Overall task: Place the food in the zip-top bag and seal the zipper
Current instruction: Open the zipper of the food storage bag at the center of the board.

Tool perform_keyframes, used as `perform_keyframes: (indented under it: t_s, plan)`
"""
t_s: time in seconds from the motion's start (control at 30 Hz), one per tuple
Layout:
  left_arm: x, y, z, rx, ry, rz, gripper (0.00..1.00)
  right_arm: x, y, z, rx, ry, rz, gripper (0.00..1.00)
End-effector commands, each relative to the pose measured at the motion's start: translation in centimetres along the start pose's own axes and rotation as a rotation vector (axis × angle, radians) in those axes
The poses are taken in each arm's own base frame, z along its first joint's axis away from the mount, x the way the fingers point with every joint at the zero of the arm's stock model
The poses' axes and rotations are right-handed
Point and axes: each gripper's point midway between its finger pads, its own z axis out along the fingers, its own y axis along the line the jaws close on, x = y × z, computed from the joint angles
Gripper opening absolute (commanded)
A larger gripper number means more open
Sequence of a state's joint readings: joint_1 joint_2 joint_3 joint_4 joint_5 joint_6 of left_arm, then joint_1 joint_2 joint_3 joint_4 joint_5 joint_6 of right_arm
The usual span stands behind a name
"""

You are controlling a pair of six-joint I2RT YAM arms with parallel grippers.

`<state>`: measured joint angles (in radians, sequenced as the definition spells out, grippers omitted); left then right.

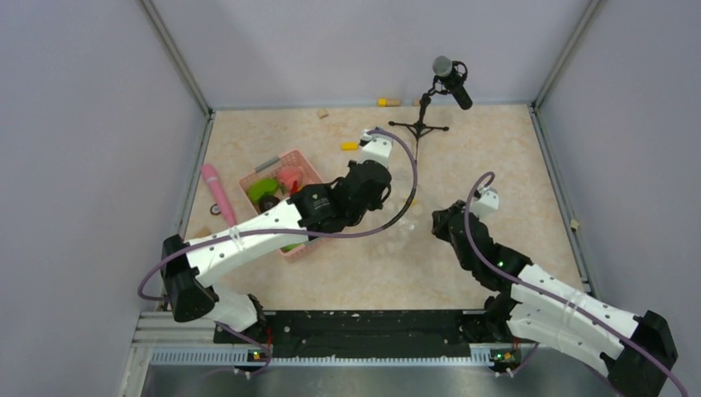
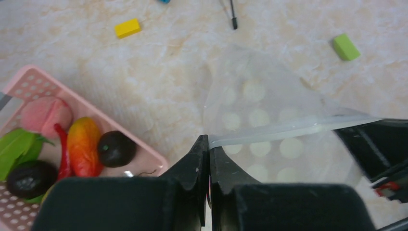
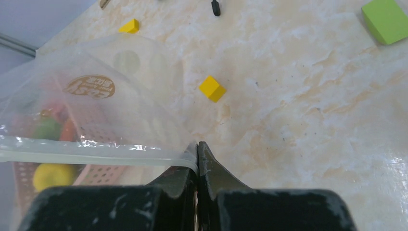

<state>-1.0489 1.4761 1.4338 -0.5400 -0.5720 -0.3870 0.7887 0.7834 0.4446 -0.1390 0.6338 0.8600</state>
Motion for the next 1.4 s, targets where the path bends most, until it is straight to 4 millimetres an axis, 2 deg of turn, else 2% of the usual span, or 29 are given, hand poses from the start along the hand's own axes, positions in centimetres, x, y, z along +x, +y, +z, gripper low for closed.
perform_keyframes:
  t_s: [0.0, 0.07, 0.13, 0.23, 0.3, 0.37, 0.43, 0.5, 0.53, 0.6, 0.7, 0.83, 0.97, 1.1, 1.2, 1.37]
  plan:
    - [-2.3, 7.3, -2.8, -0.266, -0.139, 0.010, 0.13, -1.0, -3.4, -1.1, 0.132, -0.030, -0.080, 0.00]
    - [-1.8, 6.0, -2.6, -0.177, -0.139, 0.001, 0.24, -1.3, -1.7, -1.4, 0.050, -0.015, -0.106, 0.00]
    - [-1.1, 3.6, -2.2, -0.038, -0.122, 0.003, 0.36, -2.2, 0.4, -1.7, -0.036, -0.009, -0.141, 0.00]
    - [-0.7, 0.5, -1.8, 0.120, -0.107, -0.014, 0.46, -5.0, 4.0, -2.6, -0.121, -0.014, -0.232, 0.00]
    - [-1.4, -0.3, -1.8, 0.146, -0.123, -0.044, 0.53, -7.7, 6.1, -2.9, -0.116, -0.019, -0.318, 0.00]
    - [-2.8, -0.5, -1.9, 0.142, -0.151, -0.077, 0.66, -11.1, 8.2, -3.1, -0.080, -0.038, -0.407, 0.00]
    - [-4.0, -0.6, -2.5, 0.149, -0.179, -0.114, 0.78, -13.9, 9.2, -3.0, 0.000, -0.052, -0.501, 0.00]
    - [-4.6, -0.6, -3.2, 0.165, -0.193, -0.150, 0.88, -16.0, 9.5, -2.5, 0.092, -0.080, -0.570, 0.00]
    - [-4.7, -0.7, -3.8, 0.189, -0.195, -0.169, 0.92, -16.1, 9.1, -1.9, 0.139, -0.081, -0.599, 0.00]
    - [-4.4, -1.6, -5.0, 0.280, -0.197, -0.181, 0.98, -15.4, 8.1, -1.0, 0.207, -0.069, -0.661, 0.00]
    - [-2.9, -2.0, -6.0, 0.351, -0.187, -0.188, 0.98, -13.9, 6.7, 0.1, 0.264, -0.032, -0.744, 0.00]
    - [-0.2, -0.4, -6.2, 0.318, -0.155, -0.228, 0.98, -11.6, 4.5, 0.6, 0.330, 0.013, -0.724, 0.00]
    - [2.3, 1.4, -5.5, 0.240, -0.131, -0.274, 0.98, -7.5, 1.6, 0.8, 0.357, 0.092, -0.656, 0.00]
    - [4.4, 4.4, -4.5, 0.062, -0.097, -0.295, 0.98, -4.7, 0.6, 1.2, 0.352, 0.150, -0.600, 0.00]
    - [5.7, 7.5, -4.0, -0.107, -0.108, -0.326, 0.98, -2.7, 0.8, 1.9, 0.301, 0.181, -0.560, 0.00]
    - [9.5, 12.2, -2.8, -0.285, -0.031, -0.393, 0.98, -1.4, 1.3, 2.5, 0.269, 0.167, -0.434, 0.00]
